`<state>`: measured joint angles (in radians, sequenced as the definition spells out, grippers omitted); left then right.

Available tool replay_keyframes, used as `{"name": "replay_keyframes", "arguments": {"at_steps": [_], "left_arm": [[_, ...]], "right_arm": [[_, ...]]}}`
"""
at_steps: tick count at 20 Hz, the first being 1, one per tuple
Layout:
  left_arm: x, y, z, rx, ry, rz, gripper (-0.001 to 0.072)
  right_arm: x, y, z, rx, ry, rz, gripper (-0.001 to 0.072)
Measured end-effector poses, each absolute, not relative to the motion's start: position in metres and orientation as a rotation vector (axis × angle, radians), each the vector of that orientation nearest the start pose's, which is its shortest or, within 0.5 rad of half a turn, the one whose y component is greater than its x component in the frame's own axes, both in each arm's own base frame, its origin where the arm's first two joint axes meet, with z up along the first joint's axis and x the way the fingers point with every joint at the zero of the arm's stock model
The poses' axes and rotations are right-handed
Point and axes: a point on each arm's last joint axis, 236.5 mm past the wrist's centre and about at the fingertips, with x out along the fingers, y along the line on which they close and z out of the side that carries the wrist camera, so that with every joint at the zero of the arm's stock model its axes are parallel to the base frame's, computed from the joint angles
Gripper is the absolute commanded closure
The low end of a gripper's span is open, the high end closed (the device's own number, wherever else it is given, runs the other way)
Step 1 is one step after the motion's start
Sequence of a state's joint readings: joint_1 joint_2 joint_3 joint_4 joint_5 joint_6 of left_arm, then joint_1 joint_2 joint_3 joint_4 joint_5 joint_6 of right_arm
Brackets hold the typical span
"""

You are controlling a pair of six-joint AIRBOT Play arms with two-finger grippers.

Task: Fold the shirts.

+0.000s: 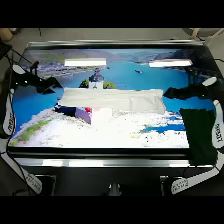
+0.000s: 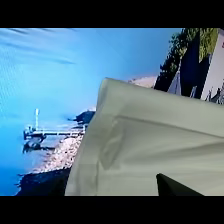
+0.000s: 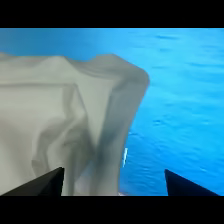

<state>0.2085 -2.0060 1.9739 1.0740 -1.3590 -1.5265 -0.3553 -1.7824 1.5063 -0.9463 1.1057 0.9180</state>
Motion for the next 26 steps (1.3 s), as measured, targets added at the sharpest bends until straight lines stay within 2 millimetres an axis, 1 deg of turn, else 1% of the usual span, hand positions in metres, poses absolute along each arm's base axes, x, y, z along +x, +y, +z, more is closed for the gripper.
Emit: {"name": "replay_keyframes", "arguments": {"at_steps": [1, 2, 4, 5, 7, 11, 14, 17, 19, 21, 22, 23, 24, 25, 26], "left_arm": [[0.540, 0.004, -0.017, -0.518, 1.289, -0.192, 0.0030], [0.537, 0.004, -0.003, -0.513, 1.280, -0.200, 0.0030], [0.529, 0.002, 0.017, -0.493, 1.280, -0.216, 0.0030], [0.526, -0.002, 0.027, -0.482, 1.275, -0.228, 0.0030], [0.521, -0.011, 0.044, -0.455, 1.263, -0.258, 0.0030], [0.515, -0.025, 0.056, -0.419, 1.259, -0.292, 0.0030], [0.514, -0.031, 0.056, -0.406, 1.265, -0.306, 0.0030], [0.513, -0.036, 0.055, -0.398, 1.270, -0.314, 0.0030], [0.513, -0.037, 0.055, -0.398, 1.271, -0.318, 0.0030], [0.513, -0.037, 0.055, -0.396, 1.271, -0.316, 0.0030], [0.513, -0.038, 0.055, -0.396, 1.272, -0.319, 0.0030], [0.512, -0.040, 0.053, -0.391, 1.275, -0.324, 0.0031], [0.512, -0.042, 0.052, -0.388, 1.278, -0.331, 0.0038], [0.512, -0.047, 0.049, -0.385, 1.281, -0.342, 0.0131], [0.511, -0.053, 0.045, -0.383, 1.289, -0.355, 0.0350]], "right_arm": [[0.487, -0.063, -0.055, 0.300, 1.145, 0.358, 0.0006], [0.477, -0.068, -0.061, 0.333, 1.183, 0.368, 0.0006], [0.461, -0.071, -0.073, 0.389, 1.245, 0.387, 0.0006], [0.457, -0.070, -0.080, 0.413, 1.265, 0.394, 0.0006], [0.459, -0.061, -0.087, 0.479, 1.268, 0.417, 0.0006], [0.476, -0.041, -0.093, 0.596, 1.218, 0.447, 0.0006], [0.485, -0.022, -0.099, 0.637, 1.208, 0.473, 0.0006], [0.490, 0.006, -0.101, 0.660, 1.206, 0.526, 0.0006], [0.490, 0.027, -0.103, 0.650, 1.217, 0.565, 0.0009], [0.490, 0.045, -0.103, 0.640, 1.225, 0.599, 0.0026], [0.489, 0.052, -0.104, 0.631, 1.229, 0.610, 0.0061], [0.490, 0.059, -0.105, 0.621, 1.232, 0.617, 0.0154], [0.490, 0.063, -0.107, 0.610, 1.236, 0.620, 0.0341], [0.488, 0.065, -0.112, 0.585, 1.248, 0.617, 0.0682], [0.485, 0.067, -0.116, 0.572, 1.264, 0.620, 0.0686]]}}
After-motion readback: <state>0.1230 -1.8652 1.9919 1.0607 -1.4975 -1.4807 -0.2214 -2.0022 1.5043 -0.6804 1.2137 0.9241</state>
